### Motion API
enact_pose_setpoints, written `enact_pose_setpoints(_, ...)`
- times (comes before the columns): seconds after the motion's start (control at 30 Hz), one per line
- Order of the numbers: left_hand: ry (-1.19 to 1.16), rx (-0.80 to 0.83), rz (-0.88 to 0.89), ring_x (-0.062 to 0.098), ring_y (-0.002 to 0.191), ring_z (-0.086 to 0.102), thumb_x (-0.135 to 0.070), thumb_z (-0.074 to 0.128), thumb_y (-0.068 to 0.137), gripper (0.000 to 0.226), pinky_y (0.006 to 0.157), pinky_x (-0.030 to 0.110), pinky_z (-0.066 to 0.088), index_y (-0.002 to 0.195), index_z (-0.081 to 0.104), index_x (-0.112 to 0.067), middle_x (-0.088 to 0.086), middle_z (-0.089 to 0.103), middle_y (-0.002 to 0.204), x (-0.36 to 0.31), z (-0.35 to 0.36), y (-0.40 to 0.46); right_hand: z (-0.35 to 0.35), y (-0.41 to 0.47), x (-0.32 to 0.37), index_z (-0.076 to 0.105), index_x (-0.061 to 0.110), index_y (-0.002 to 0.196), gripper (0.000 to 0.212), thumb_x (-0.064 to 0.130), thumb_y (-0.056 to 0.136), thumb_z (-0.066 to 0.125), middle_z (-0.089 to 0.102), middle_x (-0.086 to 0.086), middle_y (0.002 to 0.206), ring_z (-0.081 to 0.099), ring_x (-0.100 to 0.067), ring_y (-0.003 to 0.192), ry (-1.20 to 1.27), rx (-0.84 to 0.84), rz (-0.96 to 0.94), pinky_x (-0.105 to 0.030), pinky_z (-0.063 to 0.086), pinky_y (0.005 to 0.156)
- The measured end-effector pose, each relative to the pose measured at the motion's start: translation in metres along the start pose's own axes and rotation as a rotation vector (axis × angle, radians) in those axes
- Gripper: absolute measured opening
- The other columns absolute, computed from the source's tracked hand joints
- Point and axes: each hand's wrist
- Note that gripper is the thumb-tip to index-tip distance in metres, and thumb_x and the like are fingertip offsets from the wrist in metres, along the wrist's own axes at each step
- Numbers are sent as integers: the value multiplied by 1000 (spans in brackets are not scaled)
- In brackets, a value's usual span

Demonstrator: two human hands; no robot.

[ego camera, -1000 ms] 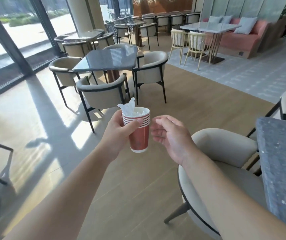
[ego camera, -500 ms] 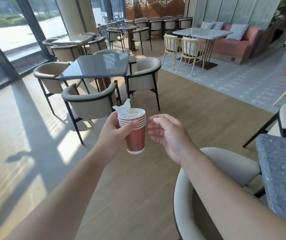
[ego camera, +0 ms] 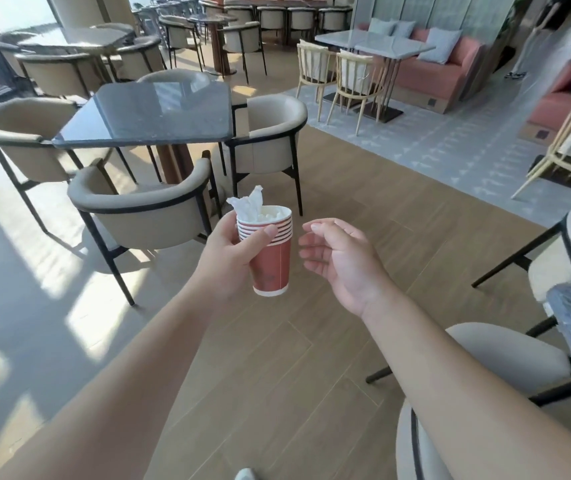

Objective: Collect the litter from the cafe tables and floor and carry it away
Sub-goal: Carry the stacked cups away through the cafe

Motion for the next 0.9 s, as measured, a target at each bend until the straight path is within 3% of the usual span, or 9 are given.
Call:
enact_pose_setpoints(0.1, -8, 32, 2, 14, 106, 71, -37, 75, 81, 53, 83, 26, 56, 129, 62, -18, 0, 76, 115, -2, -30, 40, 30, 32, 4, 67, 15, 93, 15, 19, 95, 53, 68, 1, 77, 63, -13, 68, -8, -38, -16, -25, 50, 63)
enact_pose_setpoints(0.3, -61, 68, 10, 13, 105, 72, -45, 76, 75, 61, 81, 24, 56, 129, 62, -21, -2, 76, 114, -2, -62, 92, 62, 77, 7, 69, 17, 91, 16, 27, 86, 58, 69, 1, 78, 64, -13, 70, -31, -61, -36, -27, 50, 65)
enact_pose_setpoints(0.47, -13, 147, 5, 19, 111, 70, -37, 74, 82, 59, 90, 32, 56, 134, 57, -14, 4, 73, 120, -4, -62, 135, 64, 116, 13, 68, 19, 91, 24, 34, 75, 59, 70, 0, 80, 64, -13, 70, -22, -66, -43, -27, 50, 64)
enact_pose_setpoints(0.7, 17, 151, -7, 21, 110, 71, -48, 78, 77, 58, 92, 34, 56, 124, 67, -16, 4, 75, 117, 10, -46, 207, 40, 189, 18, 70, 19, 90, 22, 33, 77, 59, 71, -1, 82, 65, -13, 70, 60, -89, -58, -26, 51, 63)
enact_pose_setpoints(0.9, 61, 137, -12, 15, 97, 73, -54, 78, 74, 52, 72, 23, 53, 116, 72, -25, -1, 78, 107, 23, 1, 300, -12, 276, 33, 70, 19, 89, 22, 32, 76, 60, 70, 1, 79, 65, -13, 69, 121, -109, -57, -25, 51, 61)
Point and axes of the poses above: each hand's wrist, its own y-axis towards the middle knuckle, its own z-axis out of the palm, x = y × z
